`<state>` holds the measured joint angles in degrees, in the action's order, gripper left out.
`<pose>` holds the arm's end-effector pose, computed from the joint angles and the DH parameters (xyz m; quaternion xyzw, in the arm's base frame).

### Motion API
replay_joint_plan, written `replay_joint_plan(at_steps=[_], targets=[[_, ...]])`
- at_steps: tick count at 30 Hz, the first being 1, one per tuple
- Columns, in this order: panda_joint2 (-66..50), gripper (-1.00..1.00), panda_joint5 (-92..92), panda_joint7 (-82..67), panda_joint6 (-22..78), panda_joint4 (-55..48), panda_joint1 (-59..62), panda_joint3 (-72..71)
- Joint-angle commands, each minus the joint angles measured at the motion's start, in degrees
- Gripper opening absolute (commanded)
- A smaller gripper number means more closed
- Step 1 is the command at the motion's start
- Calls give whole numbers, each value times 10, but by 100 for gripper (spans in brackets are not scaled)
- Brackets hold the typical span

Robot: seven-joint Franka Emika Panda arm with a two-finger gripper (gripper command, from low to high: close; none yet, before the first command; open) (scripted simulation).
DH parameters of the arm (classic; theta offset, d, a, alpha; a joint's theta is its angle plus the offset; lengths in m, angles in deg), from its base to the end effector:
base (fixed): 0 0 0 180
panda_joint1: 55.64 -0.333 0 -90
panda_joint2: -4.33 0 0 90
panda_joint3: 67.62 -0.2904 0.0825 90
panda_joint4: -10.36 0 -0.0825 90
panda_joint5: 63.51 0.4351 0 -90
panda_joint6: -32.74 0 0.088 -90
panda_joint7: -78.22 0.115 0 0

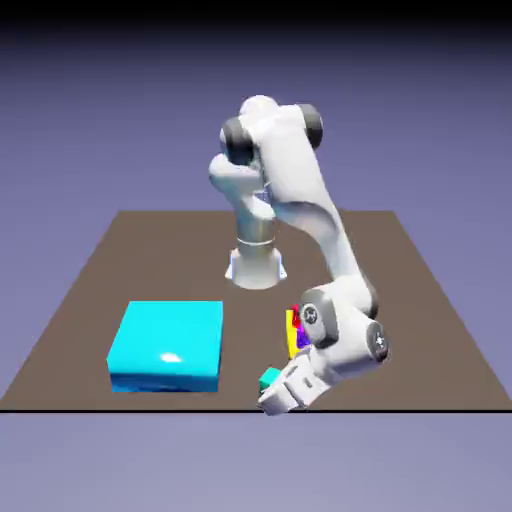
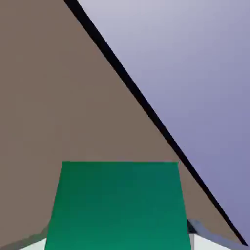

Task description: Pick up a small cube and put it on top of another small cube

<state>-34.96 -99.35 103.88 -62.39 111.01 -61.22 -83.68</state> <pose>0.5696 0.1637 0.0990 0.9130 0.1105 -0.2430 0.3084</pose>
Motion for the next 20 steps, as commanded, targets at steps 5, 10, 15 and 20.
replay_joint_plan(at_steps=[5, 10, 15, 20], targets=[[104, -100, 105, 93, 83, 59, -58, -89], [142, -100, 137, 135, 73, 123, -72, -118], [141, 100, 128, 142, 26, 171, -63, -112], [144, 100, 145, 129, 115, 82, -80, -124]])
